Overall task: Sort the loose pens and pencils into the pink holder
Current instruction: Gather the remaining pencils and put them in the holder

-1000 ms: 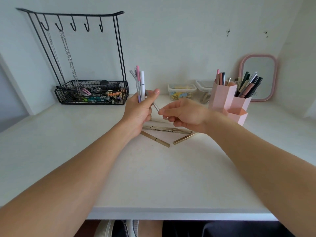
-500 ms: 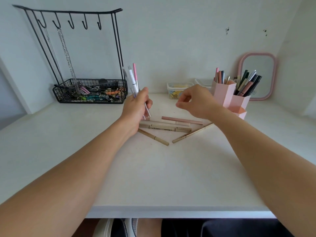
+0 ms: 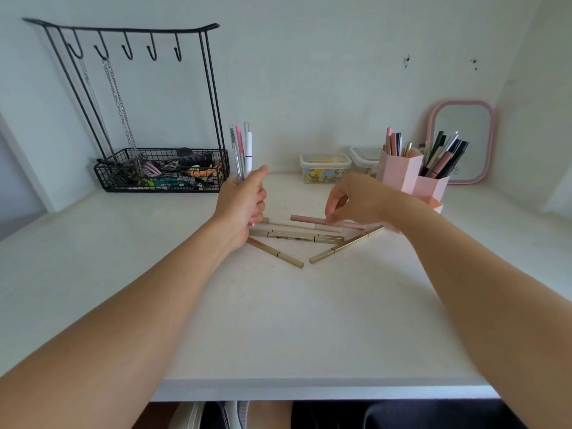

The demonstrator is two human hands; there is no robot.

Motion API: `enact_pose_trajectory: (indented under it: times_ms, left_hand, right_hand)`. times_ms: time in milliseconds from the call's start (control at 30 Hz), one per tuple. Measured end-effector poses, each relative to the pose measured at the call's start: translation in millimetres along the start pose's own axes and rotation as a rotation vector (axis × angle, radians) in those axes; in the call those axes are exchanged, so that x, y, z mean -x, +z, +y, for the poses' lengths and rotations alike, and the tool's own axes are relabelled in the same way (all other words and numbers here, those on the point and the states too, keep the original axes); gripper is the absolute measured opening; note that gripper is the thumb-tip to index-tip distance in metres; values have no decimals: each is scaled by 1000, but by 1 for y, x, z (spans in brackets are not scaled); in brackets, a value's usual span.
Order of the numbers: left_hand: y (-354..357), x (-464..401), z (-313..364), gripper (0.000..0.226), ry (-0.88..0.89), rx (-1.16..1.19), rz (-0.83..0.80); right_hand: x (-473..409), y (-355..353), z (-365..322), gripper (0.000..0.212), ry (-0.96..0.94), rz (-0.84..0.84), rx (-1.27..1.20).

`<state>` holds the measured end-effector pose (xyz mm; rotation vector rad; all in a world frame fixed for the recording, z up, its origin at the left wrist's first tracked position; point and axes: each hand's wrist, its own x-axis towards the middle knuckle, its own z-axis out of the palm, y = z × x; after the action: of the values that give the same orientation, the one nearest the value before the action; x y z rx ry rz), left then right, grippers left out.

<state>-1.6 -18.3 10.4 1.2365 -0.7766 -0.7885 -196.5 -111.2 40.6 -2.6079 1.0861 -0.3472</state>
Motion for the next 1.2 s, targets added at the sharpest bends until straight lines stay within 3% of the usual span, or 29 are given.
enact_pose_trajectory:
  times_ms: [467, 733, 833, 967, 1200]
  left_hand:
    - [1, 4, 2, 47, -20, 15, -60]
    - [4, 3, 0, 46, -29, -2, -70]
    - [6, 5, 0, 47, -23, 4, -89]
    - [6, 8, 2, 49, -7, 20, -118]
    - [8, 12, 2, 49, 64, 2, -192]
  right_hand:
    - [1, 0, 5, 9, 14, -49, 57]
    - [-1, -4, 1, 14, 17, 24, 4]
    - [-3, -3, -2, 13, 23, 77, -162]
    - [-3, 3, -12, 12, 3, 110, -557]
    - [0, 10, -31, 14, -117, 0, -1123]
